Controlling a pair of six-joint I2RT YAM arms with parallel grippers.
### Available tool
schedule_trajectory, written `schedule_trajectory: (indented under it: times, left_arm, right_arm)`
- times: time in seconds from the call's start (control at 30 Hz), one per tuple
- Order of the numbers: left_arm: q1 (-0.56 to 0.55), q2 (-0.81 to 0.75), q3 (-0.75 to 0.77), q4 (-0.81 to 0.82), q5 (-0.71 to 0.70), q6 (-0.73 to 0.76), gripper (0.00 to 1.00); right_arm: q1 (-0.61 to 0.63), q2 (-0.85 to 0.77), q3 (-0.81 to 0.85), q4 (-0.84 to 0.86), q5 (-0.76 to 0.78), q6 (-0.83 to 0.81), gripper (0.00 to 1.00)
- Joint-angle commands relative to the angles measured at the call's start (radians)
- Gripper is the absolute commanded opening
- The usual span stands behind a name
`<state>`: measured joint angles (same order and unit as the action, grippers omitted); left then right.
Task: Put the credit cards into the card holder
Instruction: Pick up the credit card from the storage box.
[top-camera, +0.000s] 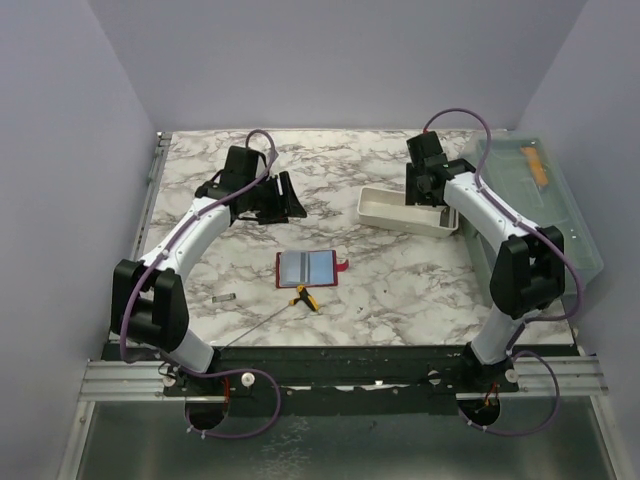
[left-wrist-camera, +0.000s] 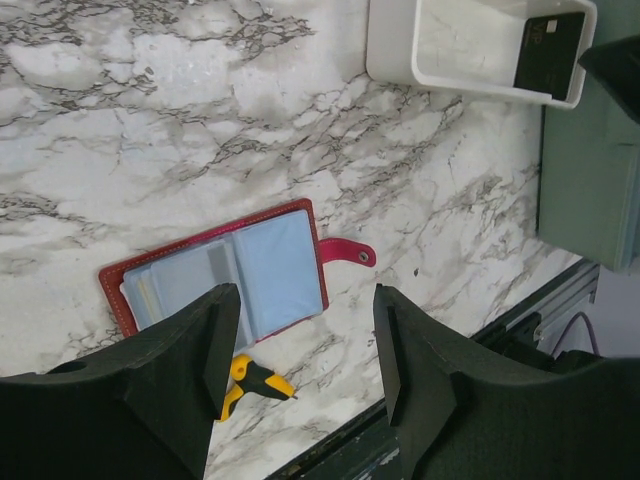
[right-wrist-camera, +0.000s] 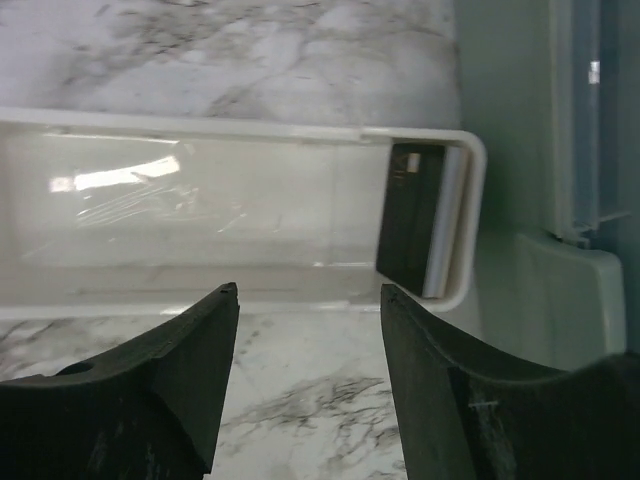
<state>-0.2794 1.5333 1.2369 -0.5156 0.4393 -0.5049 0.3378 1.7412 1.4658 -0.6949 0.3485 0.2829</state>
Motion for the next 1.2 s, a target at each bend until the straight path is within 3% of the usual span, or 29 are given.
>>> schedule_trajectory:
  times: [0.0, 0.33, 0.87, 1.17]
  left_arm:
    - [-0.017, 0.018, 0.013, 0.043, 0.035, 0.067, 0.62]
    - [-0.015, -0.006, -0.067, 0.075, 0.041, 0.096, 0.62]
    - [-0.015, -0.015, -0.077, 0.081, 0.055, 0.097, 0.62]
    - [-0.014, -0.014, -0.079, 0.081, 0.055, 0.1, 0.62]
  right_arm:
    - [-0.024, 0.07, 0.026, -0.08, 0.252, -0.032, 0.61]
    - [-0.054, 0.206, 0.051, -0.096, 0.348, 0.009, 0.5]
    - [-0.066, 0.288, 0.003, -0.034, 0.487, 0.004, 0.49]
    - [-0.072, 0.27, 0.007, -0.025, 0.462, -0.018, 0.3]
